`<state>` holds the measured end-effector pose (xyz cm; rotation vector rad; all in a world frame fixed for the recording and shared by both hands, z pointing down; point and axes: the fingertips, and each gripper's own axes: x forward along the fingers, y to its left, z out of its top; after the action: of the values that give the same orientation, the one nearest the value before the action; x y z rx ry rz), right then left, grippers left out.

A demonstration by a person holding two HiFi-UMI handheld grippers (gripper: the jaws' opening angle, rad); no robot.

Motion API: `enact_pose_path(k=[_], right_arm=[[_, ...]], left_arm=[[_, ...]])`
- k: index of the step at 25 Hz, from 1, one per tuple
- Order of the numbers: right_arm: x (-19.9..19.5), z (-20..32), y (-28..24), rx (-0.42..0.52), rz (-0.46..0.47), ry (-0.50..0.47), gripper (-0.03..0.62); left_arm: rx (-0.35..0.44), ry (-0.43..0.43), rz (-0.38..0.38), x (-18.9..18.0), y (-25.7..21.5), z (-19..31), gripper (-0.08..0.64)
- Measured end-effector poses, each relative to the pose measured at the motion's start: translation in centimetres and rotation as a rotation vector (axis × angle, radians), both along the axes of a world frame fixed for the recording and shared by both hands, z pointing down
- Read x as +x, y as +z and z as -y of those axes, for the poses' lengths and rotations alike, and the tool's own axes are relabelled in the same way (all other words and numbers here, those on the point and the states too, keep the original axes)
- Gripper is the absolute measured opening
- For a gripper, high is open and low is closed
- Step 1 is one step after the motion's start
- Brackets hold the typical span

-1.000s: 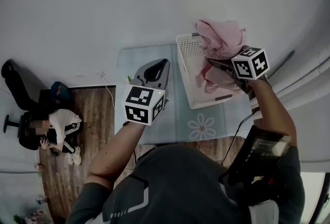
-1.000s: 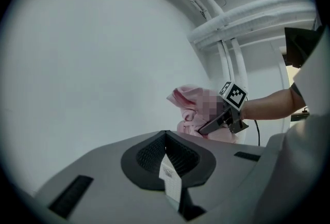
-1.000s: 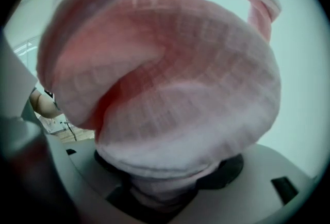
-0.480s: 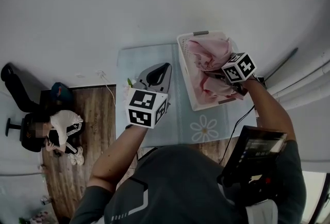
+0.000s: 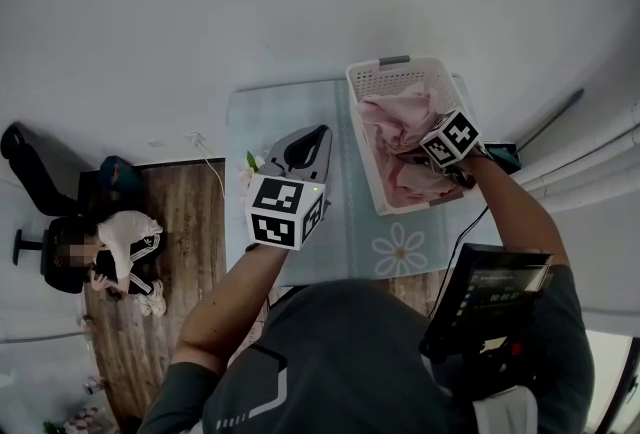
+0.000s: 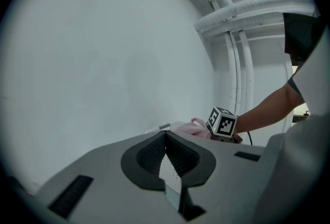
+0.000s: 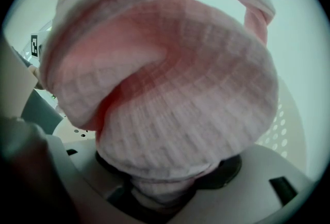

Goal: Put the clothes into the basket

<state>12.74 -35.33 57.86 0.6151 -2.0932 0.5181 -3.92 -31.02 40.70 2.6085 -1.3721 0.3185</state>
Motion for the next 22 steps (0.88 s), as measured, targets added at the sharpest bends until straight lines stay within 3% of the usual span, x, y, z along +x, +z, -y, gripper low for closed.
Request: enact_pose_path(k=[15,22], right_arm=[[0.8,-4.1,5.9,-0.102,-0.261,-0.238,0.342],[1.0,-5.5,8.0,-0.143,-0.346,-0.304,0.342]], left_arm=[[-0.037,0.026,0.013,0.7,0.4,-1.9,0.008],[-0.044,0.017,0.011,0.2,-0.1,-2.3,0.008]])
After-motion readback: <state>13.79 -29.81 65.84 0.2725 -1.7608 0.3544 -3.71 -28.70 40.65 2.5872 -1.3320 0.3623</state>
